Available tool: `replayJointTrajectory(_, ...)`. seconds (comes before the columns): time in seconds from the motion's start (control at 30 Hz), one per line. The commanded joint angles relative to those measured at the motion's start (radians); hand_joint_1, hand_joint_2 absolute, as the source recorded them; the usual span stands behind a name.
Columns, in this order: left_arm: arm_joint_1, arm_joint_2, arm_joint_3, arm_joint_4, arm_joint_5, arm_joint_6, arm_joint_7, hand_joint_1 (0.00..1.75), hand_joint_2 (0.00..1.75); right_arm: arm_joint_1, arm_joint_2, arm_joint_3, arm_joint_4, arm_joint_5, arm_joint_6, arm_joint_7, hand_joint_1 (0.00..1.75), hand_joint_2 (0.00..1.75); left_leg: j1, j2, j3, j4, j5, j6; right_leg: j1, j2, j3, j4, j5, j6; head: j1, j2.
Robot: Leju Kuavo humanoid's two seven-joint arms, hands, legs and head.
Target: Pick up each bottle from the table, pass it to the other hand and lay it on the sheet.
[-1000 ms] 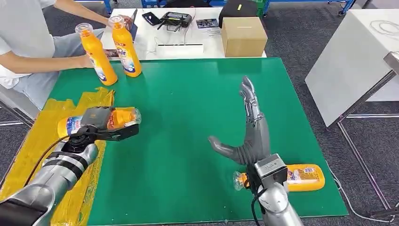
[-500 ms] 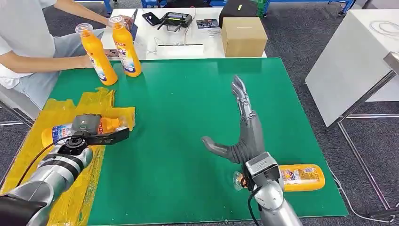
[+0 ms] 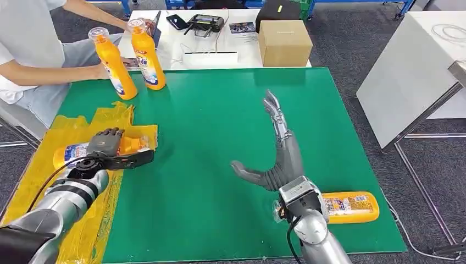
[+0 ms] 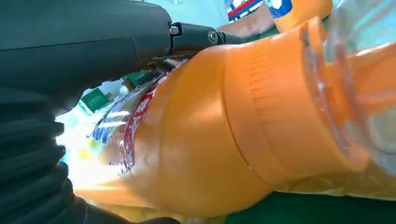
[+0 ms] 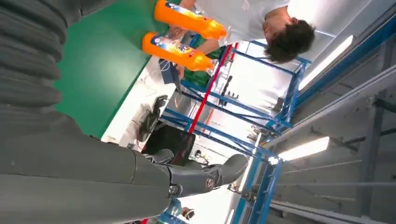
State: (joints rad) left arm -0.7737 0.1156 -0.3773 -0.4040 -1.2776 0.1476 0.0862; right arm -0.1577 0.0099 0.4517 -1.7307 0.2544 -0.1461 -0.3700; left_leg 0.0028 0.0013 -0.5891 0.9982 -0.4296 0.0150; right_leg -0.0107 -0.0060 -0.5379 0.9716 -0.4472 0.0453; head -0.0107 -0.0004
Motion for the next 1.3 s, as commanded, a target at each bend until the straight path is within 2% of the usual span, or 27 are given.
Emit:
replayJointTrajectory(0.03, -0.022, -0.028, 0.041, 0.040, 0.017, 0.007, -0.007, 0.00, 1.75, -0.040, -0.009, 0.015, 0.061, 0.000, -0.002, 0.005, 0.00, 1.75, 0.001, 0.001, 0.003, 0.000, -0.001, 0.000, 0.001, 0.002, 0.003, -0.001, 0.000, -0.001, 0.000, 0.000)
replayJointTrajectory(0.3, -0.005, -0.034, 0.060, 0.008, 0.031, 0.090, -0.022, 0.00, 1.75, -0.034, -0.011, 0.008, 0.062, 0.003, -0.004, 0.006, 0.00, 1.75, 0.001, 0.001, 0.002, 0.000, -0.001, 0.000, 0.001, 0.001, 0.002, -0.001, 0.000, -0.001, 0.000, 0.000)
replayJointTrajectory(0.47, 0.023, -0.040, 0.098, -0.062, 0.063, 0.225, -0.068, 0.00, 1.75, -0.022, -0.013, 0.003, 0.059, 0.010, -0.005, 0.007, 0.00, 1.75, 0.001, 0.000, 0.002, 0.000, -0.001, 0.000, 0.001, 0.000, 0.002, -0.001, 0.000, -0.001, 0.000, 0.000)
replayJointTrajectory(0.8, 0.034, -0.040, 0.103, -0.093, 0.065, 0.247, -0.074, 0.00, 1.75, -0.016, -0.013, -0.001, 0.057, 0.011, -0.007, 0.007, 0.00, 1.75, 0.001, 0.000, 0.001, 0.000, -0.001, 0.000, 0.001, 0.001, 0.001, -0.001, 0.000, -0.001, 0.000, 0.000)
replayJointTrajectory(0.97, 0.061, -0.043, 0.112, -0.152, 0.063, 0.303, -0.088, 0.00, 1.75, -0.010, -0.012, -0.003, 0.058, 0.019, -0.005, 0.008, 0.00, 1.75, 0.001, 0.000, 0.001, 0.000, -0.001, 0.000, 0.001, 0.000, 0.001, -0.001, 0.000, -0.001, 0.000, 0.000)
replayJointTrajectory(1.03, 0.076, -0.047, 0.124, -0.186, 0.087, 0.291, -0.115, 0.00, 1.75, -0.005, -0.013, -0.006, 0.055, 0.024, -0.007, 0.008, 0.00, 1.75, 0.001, 0.000, 0.002, 0.000, -0.001, 0.000, 0.001, 0.000, 0.002, -0.001, 0.000, -0.001, 0.000, 0.000)
replayJointTrajectory(1.1, 0.105, -0.056, 0.153, -0.247, 0.183, 0.227, -0.208, 0.00, 1.75, 0.004, -0.020, -0.009, 0.045, 0.033, -0.008, 0.008, 0.00, 1.75, 0.001, 0.000, 0.002, 0.000, -0.001, 0.000, 0.001, 0.000, 0.002, -0.002, 0.000, -0.001, 0.000, 0.000)
replayJointTrajectory(1.2, 0.223, -0.035, 0.171, -0.472, 0.444, 0.013, -0.371, 0.00, 1.75, 0.015, -0.045, -0.017, 0.037, 0.098, -0.034, 0.018, 0.00, 1.75, 0.001, 0.000, 0.002, -0.001, -0.001, 0.000, 0.001, 0.000, 0.002, -0.002, 0.000, -0.001, 0.000, 0.000)
replayJointTrajectory(1.3, 0.299, -0.018, 0.170, -0.597, 0.565, -0.062, -0.409, 0.00, 1.75, 0.014, -0.061, -0.021, 0.044, 0.130, -0.044, 0.026, 0.00, 1.75, 0.001, 0.003, 0.005, -0.001, -0.003, 0.000, 0.001, 0.003, 0.005, -0.003, -0.001, -0.001, 0.000, 0.000)
